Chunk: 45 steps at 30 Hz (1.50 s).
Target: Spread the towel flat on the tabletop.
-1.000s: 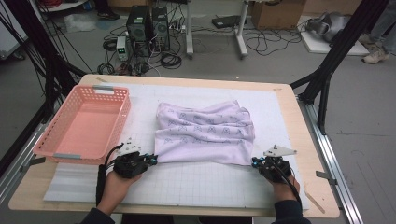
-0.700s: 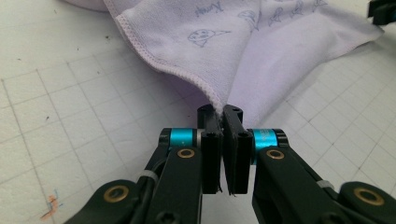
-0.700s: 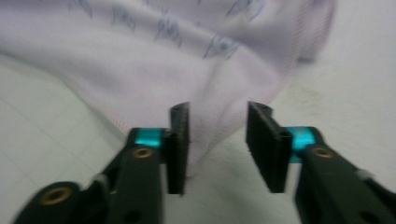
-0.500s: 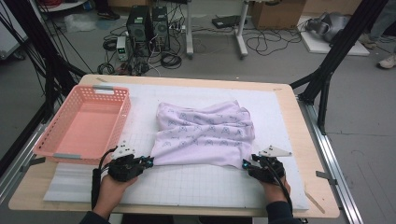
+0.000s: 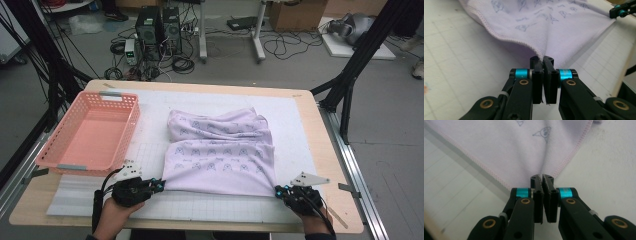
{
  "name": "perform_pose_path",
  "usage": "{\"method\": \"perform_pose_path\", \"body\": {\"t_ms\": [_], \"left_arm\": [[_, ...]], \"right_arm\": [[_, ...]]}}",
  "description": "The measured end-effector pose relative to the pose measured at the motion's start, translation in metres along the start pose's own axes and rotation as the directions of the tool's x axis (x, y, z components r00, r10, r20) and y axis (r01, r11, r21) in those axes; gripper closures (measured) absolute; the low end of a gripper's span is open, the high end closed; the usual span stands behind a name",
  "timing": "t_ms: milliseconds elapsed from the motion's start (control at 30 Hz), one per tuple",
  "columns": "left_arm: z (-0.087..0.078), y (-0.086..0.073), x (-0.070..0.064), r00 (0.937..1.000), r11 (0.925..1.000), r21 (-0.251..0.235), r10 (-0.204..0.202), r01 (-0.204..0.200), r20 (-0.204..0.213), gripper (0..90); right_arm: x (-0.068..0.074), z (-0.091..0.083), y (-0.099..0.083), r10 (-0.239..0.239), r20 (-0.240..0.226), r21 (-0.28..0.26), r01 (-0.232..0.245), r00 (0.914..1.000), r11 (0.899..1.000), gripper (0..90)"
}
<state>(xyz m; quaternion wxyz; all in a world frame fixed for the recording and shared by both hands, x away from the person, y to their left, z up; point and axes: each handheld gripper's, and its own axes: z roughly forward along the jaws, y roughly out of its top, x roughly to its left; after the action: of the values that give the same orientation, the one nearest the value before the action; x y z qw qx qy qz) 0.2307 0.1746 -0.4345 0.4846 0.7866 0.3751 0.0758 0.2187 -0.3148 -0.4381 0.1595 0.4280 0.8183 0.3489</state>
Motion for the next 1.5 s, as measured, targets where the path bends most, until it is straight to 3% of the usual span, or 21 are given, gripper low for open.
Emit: {"method": "perform_pose_path", "body": {"t_ms": [167,333,433,467,500,533,600,700,800,900,933,1000,1033,1067,1100,1200,1367,1500], "left_arm": [[-0.009,-0.013,-0.01,0.9985,0.9984,0.052,0.02,-0.022,0.05,86.4],[-0.018,-0.03,-0.027,0.9924,0.9915,0.117,0.042,-0.055,0.115,86.6],[-0.023,-0.035,-0.033,0.9868,0.99,0.101,0.084,-0.098,0.138,84.9],[-0.022,-0.034,-0.032,0.9888,0.9903,0.075,0.109,-0.117,0.103,75.6],[-0.02,-0.032,-0.028,0.9933,0.9936,0.059,0.092,-0.096,0.069,58.0],[-0.018,-0.028,-0.023,0.9964,0.9969,0.046,0.06,-0.063,0.06,49.9],[-0.012,-0.021,-0.014,0.9993,0.9996,0.001,0.027,-0.027,0.025,44.3],[0.001,-0.012,-0.002,0.9993,0.9989,-0.032,-0.035,0.035,-0.011,42.8],[0.019,-0.003,0.003,0.9982,0.9981,-0.012,-0.061,0.061,-0.001,43.1],[0.032,-0.002,-0.003,0.9992,0.9989,0.026,-0.039,0.039,0.004,44.0],[0.037,-0.002,-0.006,0.9997,0.9987,0.046,-0.023,0.023,-0.003,44.1],[0.039,-0.004,-0.012,0.9978,0.9979,0.047,0.047,-0.045,-0.046,47.7],[0.039,-0.004,-0.015,0.9932,0.9948,0.054,0.09,-0.086,-0.073,53.2],[0.037,-0.005,-0.017,0.9853,0.9889,0.065,0.14,-0.134,-0.098,67.4],[0.035,-0.005,-0.016,0.9893,0.9906,0.071,0.123,-0.117,-0.079,85.4],[0.025,-0.005,-0.016,0.9911,0.9886,0.102,0.117,-0.11,-0.063,87.2],[-0.005,-0.011,-0.01,0.9969,0.9961,0.061,0.066,-0.063,-0.042,87.3],[-0.028,-0.013,-0.016,0.9982,0.9991,0.008,0.042,-0.042,0.044,87.4]], "right_arm": [[0.01,-0.02,-0.015,-0.019,-0.048,0.006,0.019,0.9987,1.0,87.4],[0.022,-0.034,-0.03,-0.055,-0.081,0.06,0.06,0.9952,0.996,87.4],[0.025,-0.042,-0.034,-0.067,-0.101,0.06,0.073,0.9926,0.996,86.5],[0.025,-0.044,-0.033,-0.069,-0.101,0.048,0.074,0.9925,0.996,83.7],[0.024,-0.044,-0.031,-0.057,-0.088,0.019,0.059,0.9944,0.998,72.9],[0.022,-0.044,-0.028,-0.032,-0.076,-0.018,0.031,0.9966,0.999,65.5],[0.018,-0.04,-0.02,-0.001,-0.052,-0.066,-0.003,0.9987,0.998,61.3],[0.015,-0.024,-0.01,0.008,-0.002,-0.073,-0.008,1.0,0.997,60.1],[0.012,-0.006,-0.004,0.024,0.047,-0.049,-0.022,0.9986,0.999,60.2],[0.011,0.005,-0.003,0.021,0.055,-0.016,-0.02,0.9982,1.0,60.1],[0.012,0.005,-0.004,0.034,0.055,-0.023,-0.032,0.9979,0.999,60.3],[0.011,0.005,-0.006,0.05,0.047,-0.031,-0.048,0.9977,0.998,66.0],[0.01,0.005,-0.006,0.056,0.032,-0.032,-0.055,0.9979,0.998,77.7],[0.01,0.004,-0.006,0.057,-0.002,-0.023,-0.057,0.9984,0.998,86.4],[0.012,0.004,-0.006,0.045,0.005,-0.023,-0.045,0.999,0.999,86.7],[0.014,0.001,-0.005,0.016,0.004,-0.005,-0.016,0.9999,1.0,87.6],[0.015,-0.017,-0.015,0.008,-0.043,-0.006,-0.008,0.9991,1.0,87.7],[0.022,-0.041,-0.02,-0.004,-0.094,-0.033,0.001,0.9956,0.999,87.7]]}}
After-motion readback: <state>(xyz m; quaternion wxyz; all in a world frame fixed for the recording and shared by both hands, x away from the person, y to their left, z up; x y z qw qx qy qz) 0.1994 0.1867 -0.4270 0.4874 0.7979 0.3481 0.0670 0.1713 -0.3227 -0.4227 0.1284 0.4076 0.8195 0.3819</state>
